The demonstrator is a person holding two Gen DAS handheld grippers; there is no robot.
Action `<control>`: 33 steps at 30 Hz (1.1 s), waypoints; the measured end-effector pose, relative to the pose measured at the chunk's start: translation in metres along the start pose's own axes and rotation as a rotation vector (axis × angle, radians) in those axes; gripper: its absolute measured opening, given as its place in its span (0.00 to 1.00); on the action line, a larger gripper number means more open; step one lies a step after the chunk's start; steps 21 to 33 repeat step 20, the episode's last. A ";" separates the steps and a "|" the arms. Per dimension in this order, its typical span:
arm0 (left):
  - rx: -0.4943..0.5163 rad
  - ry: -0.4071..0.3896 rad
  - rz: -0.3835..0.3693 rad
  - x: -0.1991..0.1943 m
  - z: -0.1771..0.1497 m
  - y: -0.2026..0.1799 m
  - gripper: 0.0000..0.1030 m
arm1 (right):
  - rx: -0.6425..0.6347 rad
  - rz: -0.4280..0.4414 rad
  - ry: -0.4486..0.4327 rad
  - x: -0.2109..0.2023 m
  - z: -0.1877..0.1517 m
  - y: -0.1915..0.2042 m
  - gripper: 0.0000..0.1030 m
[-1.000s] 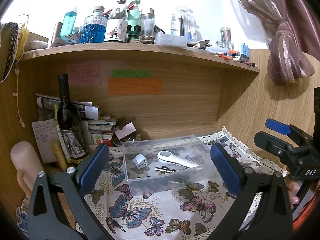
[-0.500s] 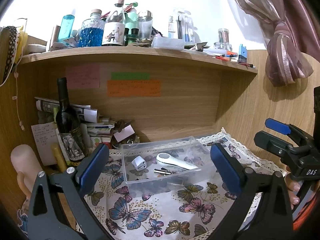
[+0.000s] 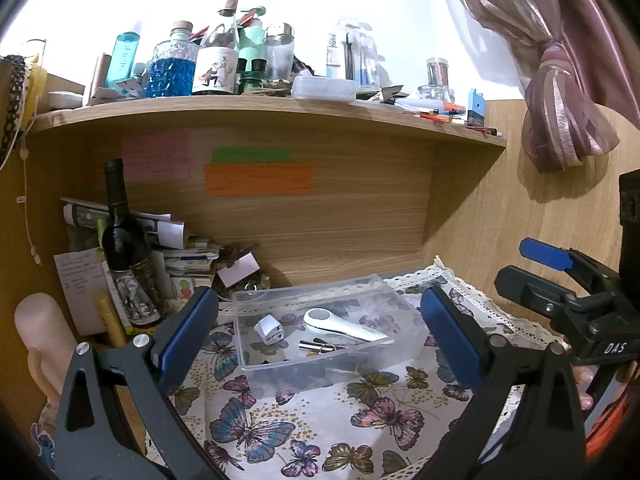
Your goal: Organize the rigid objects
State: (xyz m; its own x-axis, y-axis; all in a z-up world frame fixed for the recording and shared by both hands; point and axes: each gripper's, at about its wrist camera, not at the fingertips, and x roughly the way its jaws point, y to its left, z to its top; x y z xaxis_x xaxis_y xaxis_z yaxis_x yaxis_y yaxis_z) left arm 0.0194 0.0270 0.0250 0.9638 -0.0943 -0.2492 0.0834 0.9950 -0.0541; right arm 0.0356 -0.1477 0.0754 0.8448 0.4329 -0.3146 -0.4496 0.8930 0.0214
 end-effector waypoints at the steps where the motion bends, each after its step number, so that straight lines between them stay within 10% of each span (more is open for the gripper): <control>1: 0.000 0.000 -0.003 0.000 0.000 0.000 1.00 | 0.001 0.001 0.002 0.001 0.000 0.000 1.00; 33: -0.024 0.027 0.007 0.012 -0.002 0.004 0.99 | 0.006 0.013 0.028 0.012 -0.006 -0.006 1.00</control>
